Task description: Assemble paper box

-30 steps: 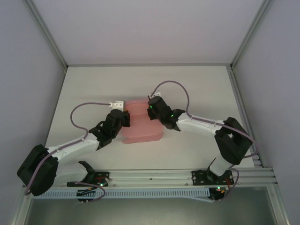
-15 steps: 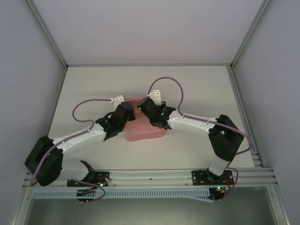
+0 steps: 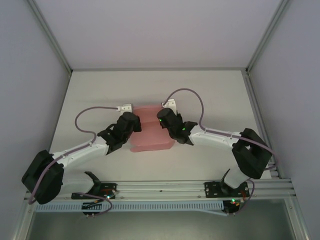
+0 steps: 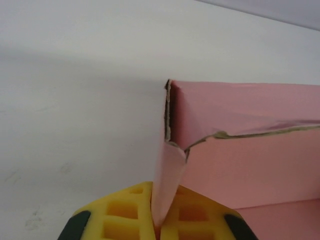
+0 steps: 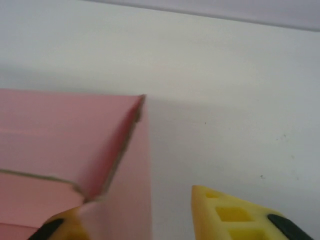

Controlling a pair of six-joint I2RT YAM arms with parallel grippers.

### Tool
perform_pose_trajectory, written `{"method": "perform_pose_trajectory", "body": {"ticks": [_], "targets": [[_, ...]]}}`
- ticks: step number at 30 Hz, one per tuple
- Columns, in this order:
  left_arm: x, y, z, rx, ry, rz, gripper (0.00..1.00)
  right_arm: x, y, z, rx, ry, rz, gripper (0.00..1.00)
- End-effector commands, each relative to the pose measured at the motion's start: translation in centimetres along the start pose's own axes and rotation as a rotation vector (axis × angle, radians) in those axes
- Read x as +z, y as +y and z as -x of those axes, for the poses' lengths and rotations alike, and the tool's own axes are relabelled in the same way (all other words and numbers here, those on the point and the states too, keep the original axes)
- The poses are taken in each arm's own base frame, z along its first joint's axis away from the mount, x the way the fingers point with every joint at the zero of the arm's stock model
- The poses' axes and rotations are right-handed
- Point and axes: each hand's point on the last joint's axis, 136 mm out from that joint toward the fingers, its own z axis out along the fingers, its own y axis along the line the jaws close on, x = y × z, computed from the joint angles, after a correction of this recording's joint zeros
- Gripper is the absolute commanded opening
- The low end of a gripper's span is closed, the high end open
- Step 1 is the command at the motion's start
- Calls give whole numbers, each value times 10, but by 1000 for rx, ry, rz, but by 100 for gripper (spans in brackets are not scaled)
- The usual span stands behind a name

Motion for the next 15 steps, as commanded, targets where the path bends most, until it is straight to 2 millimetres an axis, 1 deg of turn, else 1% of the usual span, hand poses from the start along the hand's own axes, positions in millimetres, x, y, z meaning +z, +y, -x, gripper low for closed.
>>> {"method": "perform_pose_trajectory", "body": {"ticks": [1,2,4,7,10,12,15], "targets": [[1,17,27,-8,-93,89,0,-8,-1,18,44,-83,98,48],[2,16,27,-1,-87,90,0,-14,5,21,61,-105,157,59],[3,17,25,4,-82,94,0,-32,19,31,74,-157,285,76],[2,17,23,5,-90,81,0,-62,27,45,112,-230,419,100],[0,14,24,28,-102,53,0,-84,19,51,145,-271,454,100],[-2,10,27,65,-106,31,0,-92,1,52,192,-284,400,100],[-4,0,31,176,-96,-1,0,-104,-34,50,272,-314,283,100]]}}
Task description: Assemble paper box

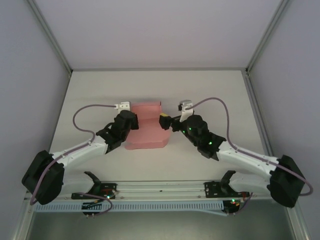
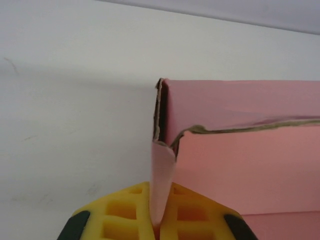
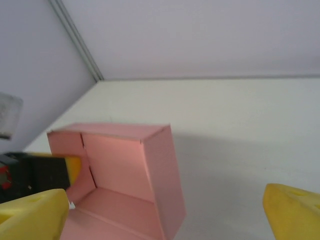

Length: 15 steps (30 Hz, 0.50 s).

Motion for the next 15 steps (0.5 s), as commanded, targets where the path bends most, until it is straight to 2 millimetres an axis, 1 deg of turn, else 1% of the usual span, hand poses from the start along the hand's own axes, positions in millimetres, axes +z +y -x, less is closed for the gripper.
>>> {"method": "perform_pose_trajectory", "body": {"ticks": [1,3,6,9,12,13,15], "targets": [[-6,-14,21,138,-45,-60,0,-24,-32,10,86,-69,-136,100],[-7,-22,26,235,-36,-96,0,-43,-52,15,140,-109,-219,100],[-12,-47,27,450,1,-241,0,-69,-75,16,203,-140,-298,100],[-21,-71,11,695,111,-406,0,-90,-94,10,274,-143,-357,100],[-34,-96,-12,852,275,-592,0,-102,-107,-1,306,-124,-403,100],[-34,-100,-19,917,307,-615,0,-103,-112,-7,304,-112,-418,100],[-27,-102,-25,1037,333,-600,0,-105,-118,-14,307,-92,-444,100]]}}
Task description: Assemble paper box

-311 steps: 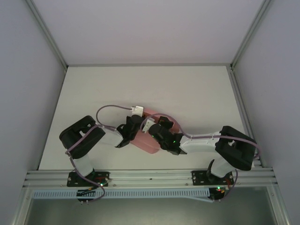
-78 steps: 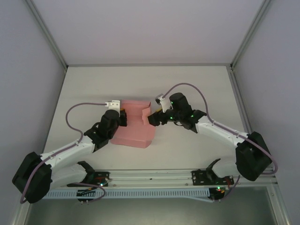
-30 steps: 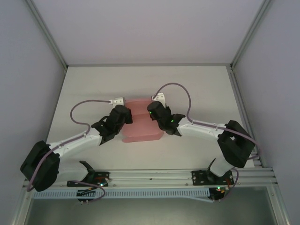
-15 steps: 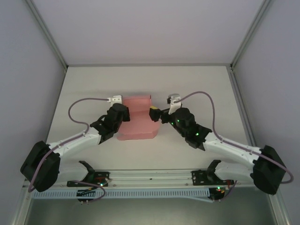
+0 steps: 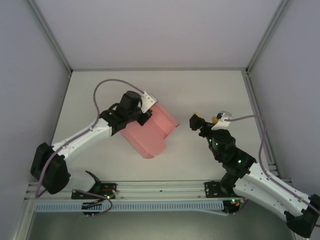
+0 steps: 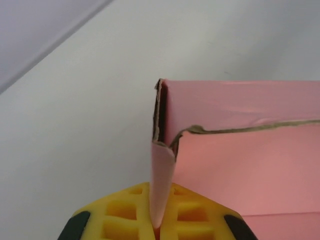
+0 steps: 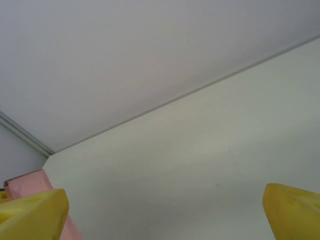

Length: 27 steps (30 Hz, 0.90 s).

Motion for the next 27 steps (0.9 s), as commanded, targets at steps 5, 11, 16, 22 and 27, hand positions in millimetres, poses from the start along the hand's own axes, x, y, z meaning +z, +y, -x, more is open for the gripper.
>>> {"method": "perform_pose_trajectory", "body": {"ticks": [5,11,16,22,27], "targets": [[16,-29,-33,405,254,-193,0,-4,-48,-26,-11,106,-201,100],[39,-26,-51,558,412,-229,0,-3,-54,-35,-9,151,-223,100],[62,-23,-72,649,553,-237,0,-4,-56,-38,-12,180,-239,100],[76,-39,-81,727,587,-322,0,-3,-61,-41,-9,190,-257,100],[94,-55,-85,791,616,-367,0,-1,-61,-44,-8,212,-256,100]]}}
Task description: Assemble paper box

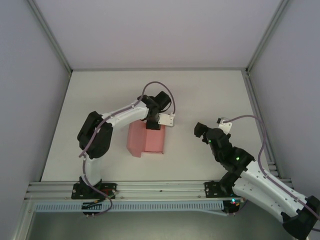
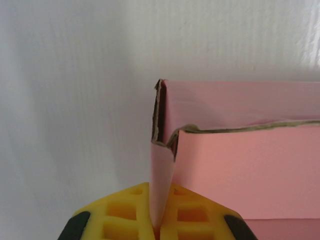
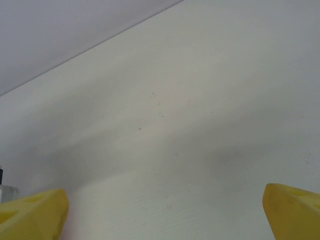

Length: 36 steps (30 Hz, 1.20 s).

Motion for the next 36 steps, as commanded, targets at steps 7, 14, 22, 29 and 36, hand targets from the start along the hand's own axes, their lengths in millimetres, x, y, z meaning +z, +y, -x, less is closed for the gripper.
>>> {"method": "perform_pose_trajectory", "body": {"ticks": [7,14,22,29,36], "targets": [[28,7,19,30,49,-43,16,-1,6,1,25,33,14,100],[-4,28,37,-45,-60,56,76,0,8,2,11,27,25,100],[-101,63,64,-219,-422,299,100,1,30,9,-120,55,90,100],[-182,105,11,-795,-637,484,100,21,72,0,-342,160,186,100],[-169,95,-94,-1442,-662,405,100,55,142,-49,-694,404,445,100]]}}
